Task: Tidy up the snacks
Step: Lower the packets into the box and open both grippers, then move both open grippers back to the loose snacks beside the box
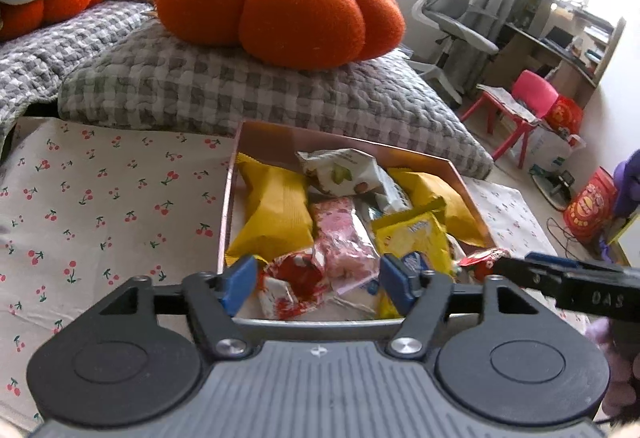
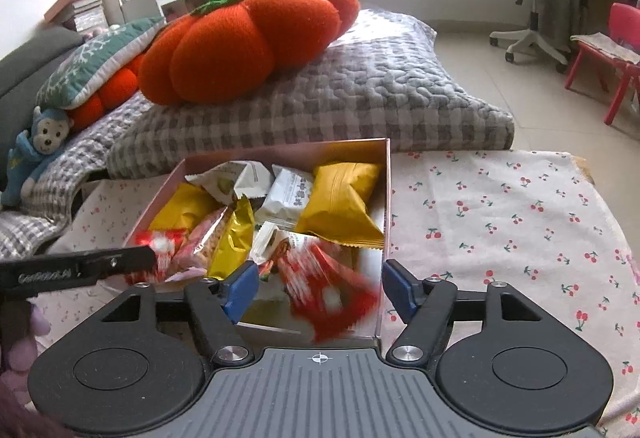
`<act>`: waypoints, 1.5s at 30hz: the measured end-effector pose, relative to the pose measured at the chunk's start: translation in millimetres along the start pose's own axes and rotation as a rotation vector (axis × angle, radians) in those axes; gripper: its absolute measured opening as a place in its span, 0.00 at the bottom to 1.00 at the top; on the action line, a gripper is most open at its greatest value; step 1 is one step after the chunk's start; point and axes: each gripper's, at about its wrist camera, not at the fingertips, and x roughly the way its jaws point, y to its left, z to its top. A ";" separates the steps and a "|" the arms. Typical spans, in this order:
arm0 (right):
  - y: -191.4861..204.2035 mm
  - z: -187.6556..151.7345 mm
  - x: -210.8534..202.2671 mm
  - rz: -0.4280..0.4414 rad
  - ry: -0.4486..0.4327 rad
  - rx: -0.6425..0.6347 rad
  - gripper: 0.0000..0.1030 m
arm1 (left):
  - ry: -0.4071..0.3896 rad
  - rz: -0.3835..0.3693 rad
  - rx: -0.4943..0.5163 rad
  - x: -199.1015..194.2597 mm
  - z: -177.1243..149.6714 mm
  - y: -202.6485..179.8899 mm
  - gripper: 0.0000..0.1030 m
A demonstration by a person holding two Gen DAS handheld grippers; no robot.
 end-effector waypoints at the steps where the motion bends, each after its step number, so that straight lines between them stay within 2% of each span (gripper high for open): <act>1: -0.3 0.3 -1.9 0.001 -0.003 0.002 0.70 | 0.002 0.001 0.012 -1.9 -1.0 -2.3 0.69; 6: -0.6 0.4 -11.9 -0.002 -0.013 -0.001 0.73 | 0.008 0.018 0.075 -12.7 -7.2 -9.9 0.83; 17: 0.8 -5.6 -32.0 0.006 0.000 -0.031 0.81 | 0.023 0.075 0.131 -34.9 -20.3 -1.4 0.94; 18: 1.7 -7.4 -33.4 0.009 0.003 -0.039 0.84 | 0.024 0.082 0.137 -36.7 -21.8 -0.5 0.95; 21: 4.8 -13.4 -37.5 0.012 0.012 -0.058 0.89 | 0.031 0.105 0.159 -42.6 -28.5 2.0 0.97; 27: 10.8 -24.6 -42.2 0.016 0.043 -0.085 0.92 | 0.048 0.140 0.182 -51.9 -40.8 7.4 0.99; 45: 31.2 -48.5 -52.7 0.013 0.096 -0.133 0.93 | 0.102 0.170 0.177 -68.9 -66.8 9.8 0.99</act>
